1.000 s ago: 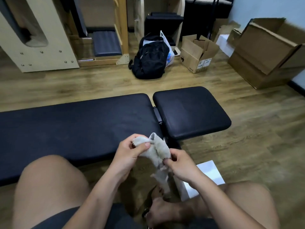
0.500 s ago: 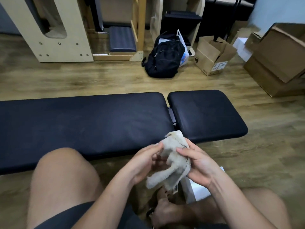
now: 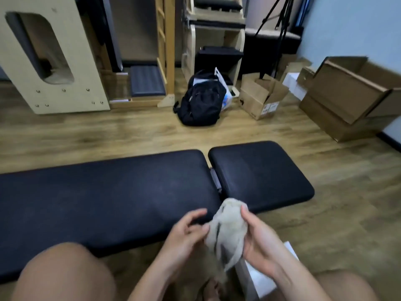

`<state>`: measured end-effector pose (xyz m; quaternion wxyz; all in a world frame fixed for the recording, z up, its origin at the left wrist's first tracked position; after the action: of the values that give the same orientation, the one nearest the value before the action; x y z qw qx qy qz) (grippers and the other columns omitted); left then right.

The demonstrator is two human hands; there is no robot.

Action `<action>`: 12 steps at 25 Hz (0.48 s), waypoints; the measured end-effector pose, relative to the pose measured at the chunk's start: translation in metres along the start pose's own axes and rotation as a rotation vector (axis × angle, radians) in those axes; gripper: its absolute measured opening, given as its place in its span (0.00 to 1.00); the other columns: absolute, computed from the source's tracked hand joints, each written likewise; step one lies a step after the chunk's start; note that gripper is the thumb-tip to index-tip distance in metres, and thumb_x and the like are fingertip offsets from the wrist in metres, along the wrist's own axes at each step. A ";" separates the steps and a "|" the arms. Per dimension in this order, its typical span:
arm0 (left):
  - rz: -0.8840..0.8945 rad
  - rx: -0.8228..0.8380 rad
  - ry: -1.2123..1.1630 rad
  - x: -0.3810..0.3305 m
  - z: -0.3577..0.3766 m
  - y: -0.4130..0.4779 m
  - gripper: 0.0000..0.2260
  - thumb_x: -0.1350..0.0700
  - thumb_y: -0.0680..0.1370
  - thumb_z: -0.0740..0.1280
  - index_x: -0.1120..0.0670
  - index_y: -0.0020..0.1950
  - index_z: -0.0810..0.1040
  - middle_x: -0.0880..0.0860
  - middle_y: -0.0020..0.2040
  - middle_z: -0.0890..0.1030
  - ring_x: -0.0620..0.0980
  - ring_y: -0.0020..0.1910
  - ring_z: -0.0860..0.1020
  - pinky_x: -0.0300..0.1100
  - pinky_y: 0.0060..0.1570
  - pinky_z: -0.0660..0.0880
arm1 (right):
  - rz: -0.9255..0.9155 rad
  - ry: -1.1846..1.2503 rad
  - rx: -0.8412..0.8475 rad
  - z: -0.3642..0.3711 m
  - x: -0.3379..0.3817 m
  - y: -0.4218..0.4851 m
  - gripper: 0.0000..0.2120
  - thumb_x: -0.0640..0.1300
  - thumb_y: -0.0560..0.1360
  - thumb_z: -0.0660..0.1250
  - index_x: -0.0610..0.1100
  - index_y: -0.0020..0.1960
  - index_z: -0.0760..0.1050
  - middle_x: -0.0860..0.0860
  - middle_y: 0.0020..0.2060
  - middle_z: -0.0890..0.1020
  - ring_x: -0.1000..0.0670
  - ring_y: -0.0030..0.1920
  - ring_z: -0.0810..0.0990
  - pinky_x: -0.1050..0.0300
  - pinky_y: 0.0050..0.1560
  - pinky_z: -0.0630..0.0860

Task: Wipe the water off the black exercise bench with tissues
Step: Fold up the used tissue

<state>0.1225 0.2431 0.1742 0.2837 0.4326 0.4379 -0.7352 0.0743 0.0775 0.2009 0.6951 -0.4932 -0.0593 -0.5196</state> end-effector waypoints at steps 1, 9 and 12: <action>0.058 -0.018 -0.032 -0.007 -0.002 -0.002 0.19 0.58 0.74 0.73 0.51 0.65 0.78 0.56 0.41 0.83 0.50 0.41 0.79 0.42 0.47 0.74 | -0.018 -0.066 -0.043 0.001 0.005 0.001 0.22 0.52 0.81 0.57 0.35 0.63 0.75 0.36 0.58 0.80 0.41 0.62 0.78 0.44 0.66 0.71; 0.272 -0.309 0.077 -0.025 -0.020 -0.009 0.08 0.64 0.77 0.71 0.51 0.49 0.86 0.45 0.40 0.86 0.39 0.40 0.79 0.32 0.42 0.74 | -0.069 -0.341 -0.092 0.008 0.023 0.008 0.12 0.43 0.77 0.67 0.48 0.60 0.75 0.46 0.44 0.84 0.49 0.39 0.82 0.53 0.42 0.78; 0.335 -0.217 0.367 -0.030 -0.018 -0.013 0.11 0.64 0.73 0.76 0.51 0.52 0.85 0.41 0.37 0.82 0.35 0.36 0.77 0.29 0.42 0.72 | -0.226 -0.596 -0.073 0.007 0.029 0.001 0.13 0.31 0.77 0.63 0.45 0.55 0.78 0.43 0.46 0.83 0.48 0.40 0.80 0.53 0.43 0.76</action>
<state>0.1330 0.2657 0.2013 0.3621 0.5923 0.4802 -0.5361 0.0908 0.0636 0.2210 0.5668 -0.6387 -0.2958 -0.4281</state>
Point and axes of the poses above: each hand's wrist, its own y-axis towards the middle knuckle, its own z-axis out of the palm, x = y × z, the point moved 4 cm from there along y, towards the middle knuckle
